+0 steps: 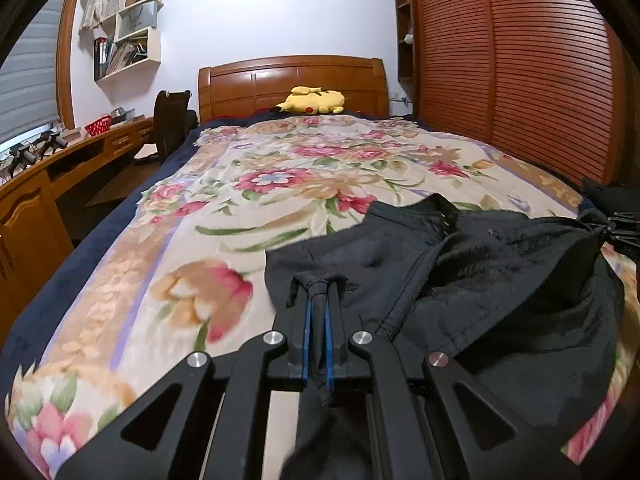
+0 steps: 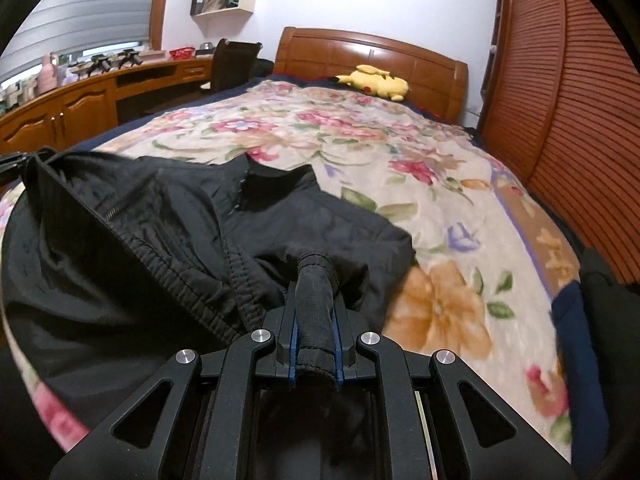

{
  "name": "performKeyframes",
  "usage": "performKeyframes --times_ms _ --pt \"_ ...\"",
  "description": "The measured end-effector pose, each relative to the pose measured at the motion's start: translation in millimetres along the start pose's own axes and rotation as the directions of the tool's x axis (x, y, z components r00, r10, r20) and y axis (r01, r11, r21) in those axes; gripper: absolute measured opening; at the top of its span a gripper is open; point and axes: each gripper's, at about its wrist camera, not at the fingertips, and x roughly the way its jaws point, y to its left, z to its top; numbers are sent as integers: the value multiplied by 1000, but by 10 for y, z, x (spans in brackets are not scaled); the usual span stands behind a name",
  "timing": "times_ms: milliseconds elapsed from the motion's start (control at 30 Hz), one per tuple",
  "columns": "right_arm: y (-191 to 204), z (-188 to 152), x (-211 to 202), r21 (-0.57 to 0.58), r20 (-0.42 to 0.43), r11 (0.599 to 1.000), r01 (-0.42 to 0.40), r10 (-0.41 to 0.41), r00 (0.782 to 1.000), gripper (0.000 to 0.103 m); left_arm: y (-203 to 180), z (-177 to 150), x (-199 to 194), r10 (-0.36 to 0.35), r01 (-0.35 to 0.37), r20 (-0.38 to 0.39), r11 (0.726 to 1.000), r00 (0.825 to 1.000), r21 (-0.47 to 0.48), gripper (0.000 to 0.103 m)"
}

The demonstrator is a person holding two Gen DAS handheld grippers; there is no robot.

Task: Fold large clothes
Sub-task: 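Lift the jacket with both grippers and fold it over toward the collar, then lay the folded jacket down and open both grippers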

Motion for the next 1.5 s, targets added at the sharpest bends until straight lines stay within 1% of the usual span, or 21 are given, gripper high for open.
performKeyframes --times_ms 167,267,367,433,533,633,667,767,867,933,1000,1033,1067,1133,1200,1267,1333,1367,1400,1467,1500 --pt "-230 388 338 10 10 999 35 -35 999 10 98 342 431 40 -40 -1 999 999 -12 3" --pt "-434 647 586 44 16 997 68 -69 998 10 156 520 677 48 -48 -9 999 999 -18 3" --pt "-553 843 815 60 14 993 99 -100 995 10 199 718 949 51 -51 -22 998 998 -36 3" --pt "-596 956 1005 58 -1 991 119 -119 993 10 191 815 1120 60 -61 -34 998 998 -28 3" --pt "-629 1030 1258 37 -32 988 152 -151 988 11 139 887 1329 77 -77 -47 997 996 1 3" --pt "-686 1035 1465 38 -56 985 167 -165 985 12 130 905 1465 87 -87 -64 996 994 13 4" --pt "-708 1030 1532 44 -69 984 170 -167 984 12 146 908 1482 81 -81 -71 997 994 7 4" --pt "-767 995 1651 81 -102 981 173 -165 981 18 225 893 1504 41 -45 -111 998 993 -31 6" --pt "-773 1007 1583 102 -82 981 163 -155 984 26 262 848 1442 22 -27 -124 999 992 -36 12" --pt "-781 1038 1470 114 -59 971 210 -205 977 37 275 821 1364 17 -22 -122 999 992 -38 27" --pt "-783 1064 1336 123 -36 966 227 -225 974 56 284 781 1256 -12 6 -125 999 992 -46 35" --pt "-775 1066 1262 124 -22 966 225 -224 974 59 284 760 1209 -21 15 -128 999 992 -49 38" --pt "-748 1047 1153 120 -12 969 216 -216 976 62 284 730 1145 -24 18 -128 999 992 -47 40" --pt "-690 1000 1014 106 -5 974 199 -200 980 63 275 631 984 -33 28 -125 999 992 -36 45" --pt "-607 902 837 91 3 981 173 -174 985 65 263 504 837 -40 36 -123 999 992 -30 46" --pt "-533 788 692 82 6 986 146 -147 989 68 256 373 724 -40 37 -128 999 991 -26 46" --pt "-459 664 563 77 6 992 104 -105 994 70 248 174 599 -19 15 -136 1000 991 -27 46" --pt "-412 592 488 74 8 995 64 -65 998 70 246 116 569 -27 23 -144 999 989 -31 46" --pt "-358 537 432 63 7 997 48 -48 999 70 247 20 530 -44 38 -157 999 987 -39 46" --pt "-273 450 352 43 1 998 45 -45 999 70 263 -123 459 -58 50 -169 998 984 -50 46" --pt "-231 396 307 40 -1 999 29 -29 1000 70 269 -196 420 -62 53 -174 997 983 -52 46"
